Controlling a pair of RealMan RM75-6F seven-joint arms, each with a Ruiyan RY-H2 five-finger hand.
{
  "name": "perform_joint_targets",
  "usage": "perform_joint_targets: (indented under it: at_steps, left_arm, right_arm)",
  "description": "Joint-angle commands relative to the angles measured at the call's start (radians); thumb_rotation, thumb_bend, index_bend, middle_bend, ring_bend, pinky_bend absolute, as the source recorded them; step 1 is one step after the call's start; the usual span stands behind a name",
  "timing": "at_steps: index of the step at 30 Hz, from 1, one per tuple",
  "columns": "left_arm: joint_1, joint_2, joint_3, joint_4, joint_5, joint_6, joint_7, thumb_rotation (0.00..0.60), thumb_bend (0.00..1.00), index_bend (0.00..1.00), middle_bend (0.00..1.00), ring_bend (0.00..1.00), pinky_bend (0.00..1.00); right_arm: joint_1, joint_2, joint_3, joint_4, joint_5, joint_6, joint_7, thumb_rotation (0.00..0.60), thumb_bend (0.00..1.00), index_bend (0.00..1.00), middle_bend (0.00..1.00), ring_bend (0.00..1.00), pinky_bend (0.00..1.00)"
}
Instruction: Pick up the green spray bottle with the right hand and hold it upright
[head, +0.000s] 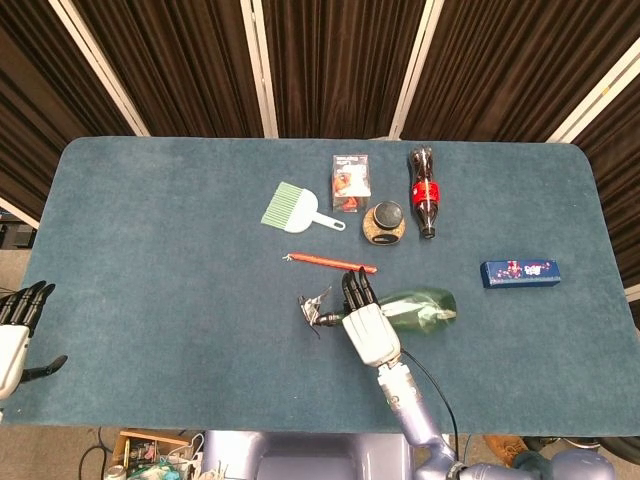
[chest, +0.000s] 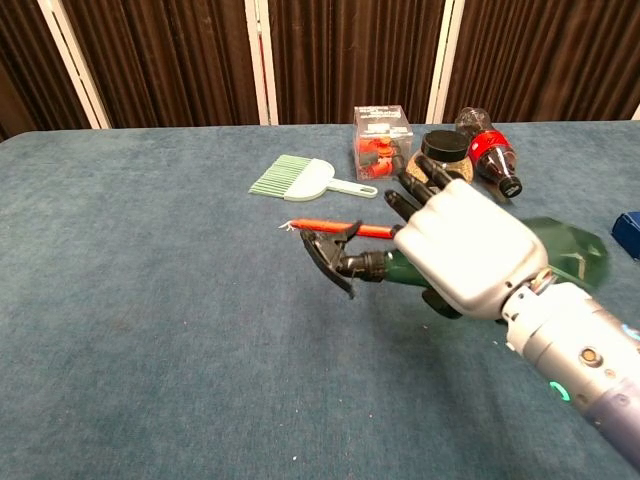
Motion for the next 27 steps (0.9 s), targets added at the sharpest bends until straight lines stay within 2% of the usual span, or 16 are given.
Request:
perform_joint_targets:
  at_steps: [1,5,7,11,14,19,23,27]
  left_arm:
    - [0.006,0.003,0.006,0.002,0.013,0.011,-0.01,0.6,0.06,0.03,0.03,0.07,0.12]
    - [0.011,0.01,0.008,0.005,0.02,0.021,-0.028,0.6,0.06,0.03,0.03,0.07,0.12]
    - [0.014,0.012,0.01,0.006,0.024,0.025,-0.033,0.6,0.06,0.03,0.02,0.07,0.12]
    - [0.021,0.013,0.013,0.001,0.029,0.035,-0.03,0.6,0.06,0.03,0.02,0.07,0.12]
    - [0.022,0.015,0.015,0.001,0.033,0.036,-0.034,0.6,0.06,0.03,0.02,0.07,0.12]
    - [0.019,0.017,0.018,-0.003,0.034,0.026,-0.038,0.6,0.05,0.03,0.01,0.07,0.12]
    - [0.016,0.022,0.024,-0.009,0.043,0.018,-0.042,0.6,0.06,0.03,0.01,0.07,0.12]
    - [0.014,0.024,0.027,-0.014,0.051,0.014,-0.042,0.6,0.06,0.03,0.01,0.07,0.12]
  right_arm:
    - [0.015,0.058,-0.024,-0.076,-0.074,0.041,0.014,0.6,0.47,0.89,0.14,0.0,0.0]
    - [0.025,0.1,-0.017,-0.152,-0.131,0.084,0.102,0.6,0.47,0.89,0.14,0.0,0.0]
    - [0.035,0.12,-0.008,-0.192,-0.164,0.109,0.202,0.6,0.47,0.9,0.15,0.0,0.0]
    - [0.044,0.164,0.023,-0.205,-0.231,0.173,0.262,0.6,0.46,0.91,0.15,0.0,0.0]
    - [0.048,0.192,0.051,-0.234,-0.245,0.212,0.367,0.6,0.46,0.91,0.14,0.0,0.0]
    - [0.029,0.222,0.099,-0.329,-0.153,0.247,0.614,0.6,0.46,0.91,0.11,0.0,0.0]
    - [-0.004,0.257,0.138,-0.458,-0.002,0.23,0.795,0.6,0.46,0.91,0.1,0.0,0.0]
    - [-0.046,0.292,0.141,-0.54,0.079,0.233,0.987,0.6,0.49,0.9,0.08,0.0,0.0]
